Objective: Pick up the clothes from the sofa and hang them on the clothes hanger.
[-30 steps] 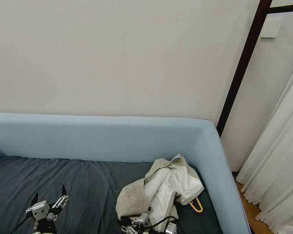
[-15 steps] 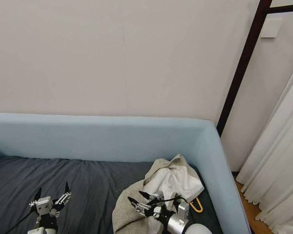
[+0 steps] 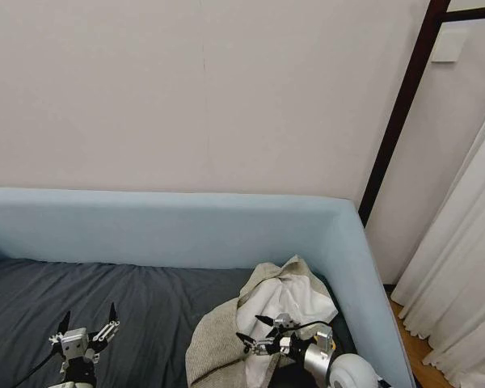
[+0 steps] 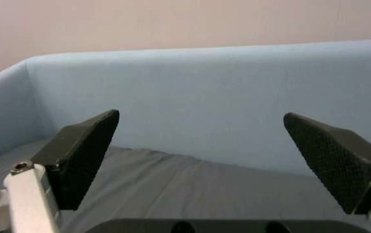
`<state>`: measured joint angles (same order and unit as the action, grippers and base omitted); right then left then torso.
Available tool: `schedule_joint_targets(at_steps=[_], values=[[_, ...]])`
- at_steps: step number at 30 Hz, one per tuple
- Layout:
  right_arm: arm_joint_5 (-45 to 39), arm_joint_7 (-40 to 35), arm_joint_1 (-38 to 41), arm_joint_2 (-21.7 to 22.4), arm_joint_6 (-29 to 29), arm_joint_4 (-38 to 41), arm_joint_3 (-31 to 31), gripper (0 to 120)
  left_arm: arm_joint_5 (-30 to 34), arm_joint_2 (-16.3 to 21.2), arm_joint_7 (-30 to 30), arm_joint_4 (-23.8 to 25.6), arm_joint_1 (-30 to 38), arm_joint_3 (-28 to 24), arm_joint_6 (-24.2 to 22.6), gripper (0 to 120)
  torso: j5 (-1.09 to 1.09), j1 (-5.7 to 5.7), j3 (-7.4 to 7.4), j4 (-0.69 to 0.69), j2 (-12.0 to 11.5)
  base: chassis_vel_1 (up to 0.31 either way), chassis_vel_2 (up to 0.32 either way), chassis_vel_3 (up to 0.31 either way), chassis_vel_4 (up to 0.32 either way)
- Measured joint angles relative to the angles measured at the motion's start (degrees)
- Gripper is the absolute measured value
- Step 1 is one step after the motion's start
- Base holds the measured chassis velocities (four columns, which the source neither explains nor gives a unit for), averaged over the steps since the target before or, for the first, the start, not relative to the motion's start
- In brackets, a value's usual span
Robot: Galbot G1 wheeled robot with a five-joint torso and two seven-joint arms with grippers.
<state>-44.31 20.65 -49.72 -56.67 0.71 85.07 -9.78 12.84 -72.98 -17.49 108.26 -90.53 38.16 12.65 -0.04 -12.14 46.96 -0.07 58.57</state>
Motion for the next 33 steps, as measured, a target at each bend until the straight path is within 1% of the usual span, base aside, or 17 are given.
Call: schedule_joint_targets(at_steps=[6,9,12,14,15,16,17,18,19,21,22,23,24,28,29,31,33], values=[[2.0,-2.8,1.2,0.1,0.1,-1.4,0.2,100,-0.2,-0.2,0.0,1.5,-0.9,-0.9,0.0,100,0.01,0.0,0.0,0.0,0.0,0.0,0.0,0.0,0.0],[1.7,-3.0,0.0,0.9,-0.3,0.1,1.4,100,-0.1,0.4,2.5,2.6,-1.7,-2.6,0.3,100,0.01,0.0,0.0,-0.01,0.0,0.0,0.0,0.0,0.0],[0.5,-3.5,-1.0,1.6,-1.5,2.7,3.5,100,-0.1,2.5,12.4,1.9,-1.4,-5.3,4.6,100,0.0,0.0,0.0,0.0,0.0,0.0,0.0,0.0,0.0],[0.4,-3.8,-1.7,2.0,-2.0,4.1,5.6,100,0.0,4.8,20.3,-0.7,0.5,-6.9,7.7,100,0.0,0.0,0.0,0.0,0.0,0.0,0.0,0.0,0.0],[0.4,-3.8,-1.7,2.0,-2.0,4.1,5.6,100,0.0,4.8,20.3,-0.7,0.5,-6.9,7.7,100,0.0,0.0,0.0,0.0,0.0,0.0,0.0,0.0,0.0],[0.3,-3.9,-2.0,2.2,-2.1,4.7,6.5,100,0.4,5.8,23.5,-2.1,1.5,-7.3,8.9,100,-0.02,0.0,-0.01,0.0,0.0,0.0,0.0,0.0,0.0],[0.3,-4.2,-2.7,2.4,-2.2,5.8,8.2,100,1.0,7.7,30.9,-5.2,3.5,-8.3,11.1,100,0.0,0.0,-0.01,-0.01,0.0,0.0,0.0,0.0,0.0],[0.1,-4.3,-3.2,2.6,-2.2,6.5,9.2,100,1.3,9.0,36.3,-7.7,5.2,-9.3,12.3,100,0.0,0.0,0.0,-0.03,0.0,0.0,0.0,0.0,0.0],[0.1,-4.3,-3.2,2.6,-2.2,6.5,9.2,100,1.3,9.0,36.3,-7.7,5.2,-9.3,12.3,100,0.0,0.0,0.0,-0.03,0.0,0.0,0.0,0.0,0.0],[-0.3,-5.0,-4.5,2.9,-2.2,7.9,11.3,100,1.4,10.9,42.8,-12.1,8.2,-12.3,13.7,100,0.0,0.0,0.0,-0.02,0.0,0.0,0.0,0.0,0.0],[-0.4,-5.2,-5.1,3.0,-2.1,8.3,12.1,100,1.3,11.2,44.6,-14.1,9.5,-13.8,14.0,100,-0.01,0.0,0.0,-0.02,0.0,0.0,0.0,0.0,0.0],[-0.4,-5.2,-5.1,3.0,-2.1,8.3,12.1,100,1.3,11.2,44.6,-14.1,9.5,-13.8,14.0,100,-0.01,0.0,0.0,-0.02,0.0,0.0,0.0,0.0,0.0],[-0.3,-5.2,-5.5,3.0,-2.1,8.5,12.6,100,1.0,11.2,46.1,-15.6,10.5,-14.9,14.3,100,-0.01,0.0,0.0,-0.01,0.0,0.0,0.0,0.0,0.0],[0.2,-5.3,-6.9,2.7,-2.1,8.8,13.2,100,-4.2,8.5,52.5,-23.5,14.4,-17.1,15.9,100,-0.01,0.0,0.0,0.0,0.0,0.0,0.0,0.0,0.0],[0.2,-5.3,-6.9,2.7,-2.1,8.8,13.2,100,-4.2,8.5,52.5,-23.5,14.4,-17.1,15.9,100,-0.01,0.0,0.0,0.0,0.0,0.0,0.0,0.0,0.0],[0.3,-5.3,-7.5,2.7,-2.1,9.0,13.4,100,-6.9,7.1,53.2,-28.0,16.2,-18.1,16.7,100,0.0,0.0,0.0,-0.01,0.0,0.0,0.0,0.0,0.0],[0.4,-5.3,-7.6,2.6,-2.2,9.0,13.5,100,-9.3,6.0,52.1,-30.5,17.1,-18.5,16.9,100,-0.01,0.0,0.0,0.0,0.0,0.0,0.0,0.0,0.0]])
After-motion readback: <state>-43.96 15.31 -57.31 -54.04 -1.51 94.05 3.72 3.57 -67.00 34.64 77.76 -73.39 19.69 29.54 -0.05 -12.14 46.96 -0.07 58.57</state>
